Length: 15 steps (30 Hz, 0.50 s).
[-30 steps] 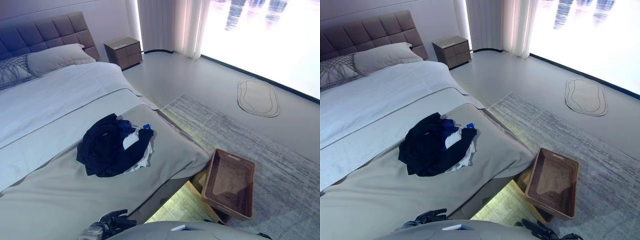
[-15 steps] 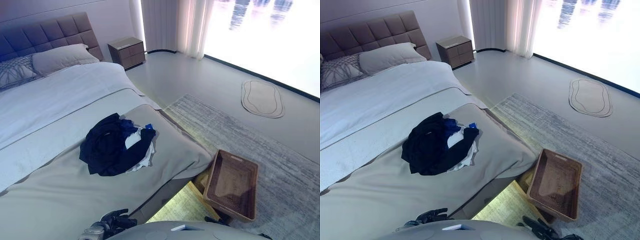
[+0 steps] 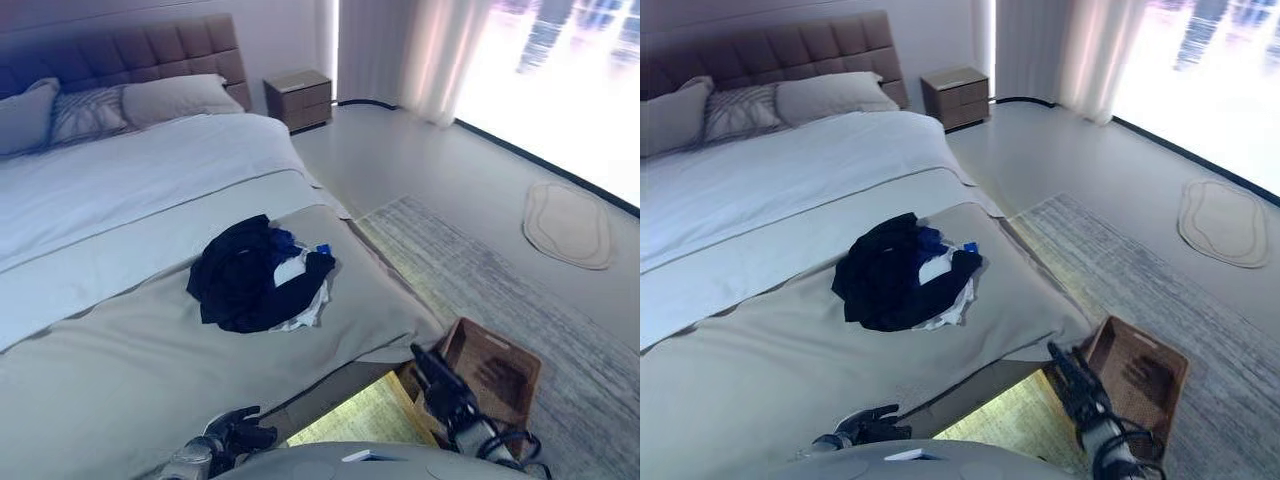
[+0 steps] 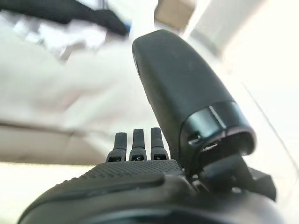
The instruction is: Pick up the clothes from the bed and place them into the basket
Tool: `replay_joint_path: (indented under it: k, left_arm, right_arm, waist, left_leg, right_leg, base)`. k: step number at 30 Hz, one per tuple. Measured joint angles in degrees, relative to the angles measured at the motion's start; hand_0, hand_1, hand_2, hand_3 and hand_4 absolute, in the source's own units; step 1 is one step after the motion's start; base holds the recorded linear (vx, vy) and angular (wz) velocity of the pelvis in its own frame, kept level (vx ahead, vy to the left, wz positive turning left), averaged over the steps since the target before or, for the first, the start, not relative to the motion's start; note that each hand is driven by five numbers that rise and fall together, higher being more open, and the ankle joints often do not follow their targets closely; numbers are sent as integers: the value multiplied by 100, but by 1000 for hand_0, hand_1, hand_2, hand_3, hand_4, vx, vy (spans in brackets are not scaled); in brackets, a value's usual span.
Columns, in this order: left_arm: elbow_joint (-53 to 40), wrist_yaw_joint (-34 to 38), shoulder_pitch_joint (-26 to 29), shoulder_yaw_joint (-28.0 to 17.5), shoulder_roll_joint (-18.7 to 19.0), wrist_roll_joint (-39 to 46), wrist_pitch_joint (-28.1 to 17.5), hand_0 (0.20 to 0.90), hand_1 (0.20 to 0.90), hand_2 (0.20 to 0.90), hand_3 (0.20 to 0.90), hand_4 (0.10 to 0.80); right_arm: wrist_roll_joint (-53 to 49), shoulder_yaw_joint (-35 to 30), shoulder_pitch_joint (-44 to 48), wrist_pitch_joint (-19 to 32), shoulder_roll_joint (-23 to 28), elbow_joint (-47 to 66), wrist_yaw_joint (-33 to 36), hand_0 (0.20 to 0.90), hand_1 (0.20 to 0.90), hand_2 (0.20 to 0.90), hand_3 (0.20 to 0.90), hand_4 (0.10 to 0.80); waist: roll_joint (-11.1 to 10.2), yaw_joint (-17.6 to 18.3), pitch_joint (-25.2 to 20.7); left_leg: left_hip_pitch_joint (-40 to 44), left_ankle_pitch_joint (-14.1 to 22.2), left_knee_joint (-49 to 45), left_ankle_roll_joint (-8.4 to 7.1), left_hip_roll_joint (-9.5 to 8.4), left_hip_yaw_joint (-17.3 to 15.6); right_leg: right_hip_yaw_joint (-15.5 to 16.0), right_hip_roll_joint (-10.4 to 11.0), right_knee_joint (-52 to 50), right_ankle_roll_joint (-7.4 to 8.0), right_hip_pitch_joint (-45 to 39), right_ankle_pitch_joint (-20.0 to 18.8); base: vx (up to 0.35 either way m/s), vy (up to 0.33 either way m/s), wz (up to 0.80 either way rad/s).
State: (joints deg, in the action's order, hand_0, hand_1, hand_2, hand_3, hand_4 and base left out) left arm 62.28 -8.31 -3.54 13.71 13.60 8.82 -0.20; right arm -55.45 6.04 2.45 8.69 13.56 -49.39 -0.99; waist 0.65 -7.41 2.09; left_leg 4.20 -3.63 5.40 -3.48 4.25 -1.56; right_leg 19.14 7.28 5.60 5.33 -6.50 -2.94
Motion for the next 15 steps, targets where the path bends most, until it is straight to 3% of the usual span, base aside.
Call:
replay_joint_path:
  k: [4,6,10,12,15]
  left_arm:
    - [-75,15,137,107,49,-2,-6,900,900,900,900,800]
    - [-83,-14,261,138,83,4,-126,900,900,900,900,800]
    - [-88,-90,546,256,115,10,-376,900,900,900,900,800]
    - [-88,-101,768,328,129,32,-506,900,900,900,900,800]
    - [-88,-112,1336,347,232,218,-628,900,900,900,900,800]
  right_arm:
    - [2100,478,1300,140,280,363,1082,900,900,900,900,800]
    - [3840,1028,2006,-24,665,591,1670,900,900,900,900,800]
    - [6065,1780,3367,-609,1299,780,1997,900,900,900,900,800]
    - [6806,2025,4078,-797,1483,634,2081,900,900,900,900,800]
    - [7540,2647,5452,-1046,1686,102,2200,900,900,900,900,800]
  waist:
    - [-89,-268,111]
    - [-183,-514,237]
    - [-213,-764,575]
    - [-212,-954,785]
    - [-172,-1302,1351]
  left_leg:
    - [-75,-95,0,7,-145,357]
    - [-175,-124,-4,19,-225,520]
    - [-504,-219,-222,98,-399,815]
    - [-931,-178,-502,74,-467,982]
    - [-1690,-164,-999,41,-466,1222]
  right_leg:
    - [314,94,-2,55,-149,5]
    - [486,161,-31,75,-158,50]
    - [735,338,-290,151,33,78]
    - [864,463,-587,206,333,157]
    - [1026,482,-904,156,871,217]
  base:
    - [98,95,48]
    - [43,92,48]
    - [-42,49,39]
    - [-142,-81,45]
    - [-192,-103,37]
